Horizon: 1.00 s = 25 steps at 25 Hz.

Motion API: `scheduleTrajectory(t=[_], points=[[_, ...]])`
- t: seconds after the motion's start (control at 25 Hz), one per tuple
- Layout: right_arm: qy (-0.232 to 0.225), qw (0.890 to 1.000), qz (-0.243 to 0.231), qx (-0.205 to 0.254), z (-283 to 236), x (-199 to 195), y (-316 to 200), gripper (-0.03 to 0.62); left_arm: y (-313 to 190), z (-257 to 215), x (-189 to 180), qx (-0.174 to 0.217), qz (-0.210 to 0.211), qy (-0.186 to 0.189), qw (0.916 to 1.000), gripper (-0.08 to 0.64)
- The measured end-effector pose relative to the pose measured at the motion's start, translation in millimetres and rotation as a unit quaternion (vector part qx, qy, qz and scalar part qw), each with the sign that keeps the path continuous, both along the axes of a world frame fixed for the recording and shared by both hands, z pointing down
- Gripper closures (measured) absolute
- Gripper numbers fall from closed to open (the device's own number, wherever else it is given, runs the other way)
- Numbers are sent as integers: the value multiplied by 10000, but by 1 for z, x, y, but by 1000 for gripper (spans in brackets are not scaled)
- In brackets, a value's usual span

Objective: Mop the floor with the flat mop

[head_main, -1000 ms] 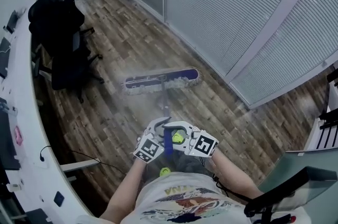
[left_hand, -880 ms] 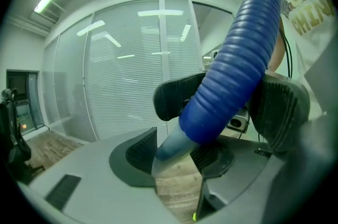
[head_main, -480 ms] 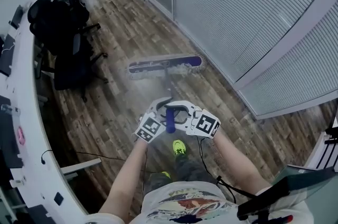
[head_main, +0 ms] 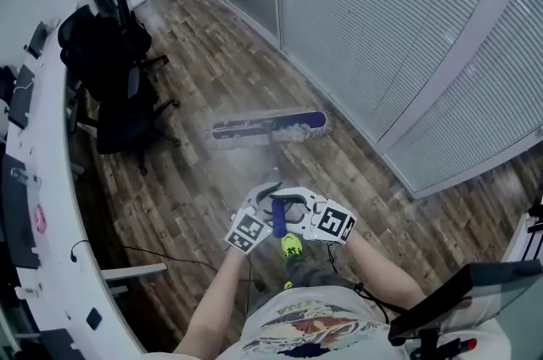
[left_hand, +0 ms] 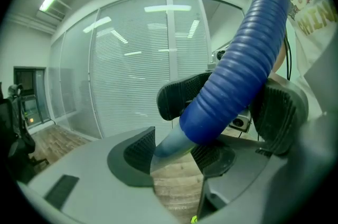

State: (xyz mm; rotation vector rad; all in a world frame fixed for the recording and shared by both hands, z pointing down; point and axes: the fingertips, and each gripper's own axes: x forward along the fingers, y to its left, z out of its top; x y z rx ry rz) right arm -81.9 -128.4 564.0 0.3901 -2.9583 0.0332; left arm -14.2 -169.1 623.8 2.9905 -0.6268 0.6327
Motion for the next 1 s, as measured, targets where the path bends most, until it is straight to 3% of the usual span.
scheduleTrajectory(t=[0.24,0.44,0.8,1.0], points=[[74,9992,-384,-114,-12,-26,126,376,121,-11,-25,12,-337,191,9992,387],[300,9975,-627,-82,-6,-35,220,374,214,-8,-37,28,-432,104,9990,387],[273,9941,-1035,-175,-20,10,345,371,335,-19,5,-49,-765,88,9970,387],[50,9925,-1171,-348,-25,54,377,371,365,-20,47,-85,-1021,35,9947,387]])
